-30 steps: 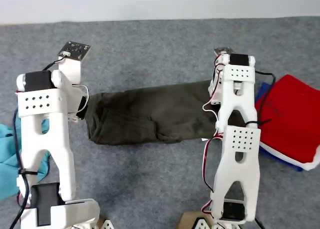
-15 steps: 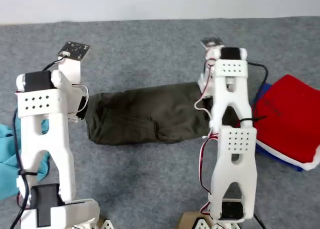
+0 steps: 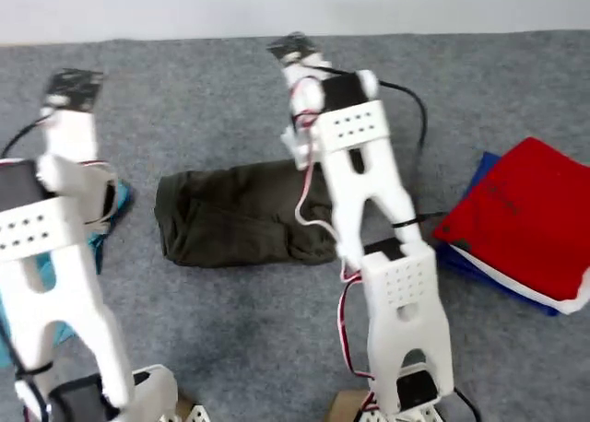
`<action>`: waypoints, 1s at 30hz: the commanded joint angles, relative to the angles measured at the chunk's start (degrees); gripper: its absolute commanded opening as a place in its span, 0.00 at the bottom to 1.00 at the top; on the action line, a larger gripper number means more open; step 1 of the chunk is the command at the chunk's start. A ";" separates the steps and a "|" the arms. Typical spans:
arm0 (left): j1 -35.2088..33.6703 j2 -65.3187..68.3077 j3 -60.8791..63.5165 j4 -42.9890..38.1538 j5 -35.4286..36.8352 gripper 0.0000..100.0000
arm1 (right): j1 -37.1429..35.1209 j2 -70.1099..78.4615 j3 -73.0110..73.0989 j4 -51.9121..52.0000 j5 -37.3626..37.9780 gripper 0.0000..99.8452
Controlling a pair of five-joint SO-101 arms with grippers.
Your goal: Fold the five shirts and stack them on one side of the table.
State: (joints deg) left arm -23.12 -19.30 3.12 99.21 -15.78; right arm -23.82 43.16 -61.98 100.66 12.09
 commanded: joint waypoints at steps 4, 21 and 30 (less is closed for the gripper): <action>-5.10 -5.36 6.81 1.05 -5.10 0.02 | -8.57 -5.85 -1.49 0.40 1.23 0.01; -5.19 -24.53 31.43 -4.84 -6.95 0.02 | -19.38 -1.10 -1.49 -9.27 3.43 0.01; -7.65 -27.52 34.77 -4.57 -7.74 0.02 | -23.43 -3.74 -1.58 -8.66 3.69 0.25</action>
State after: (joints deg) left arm -29.27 -45.67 37.85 95.16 -22.90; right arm -45.54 44.40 -61.98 92.31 16.22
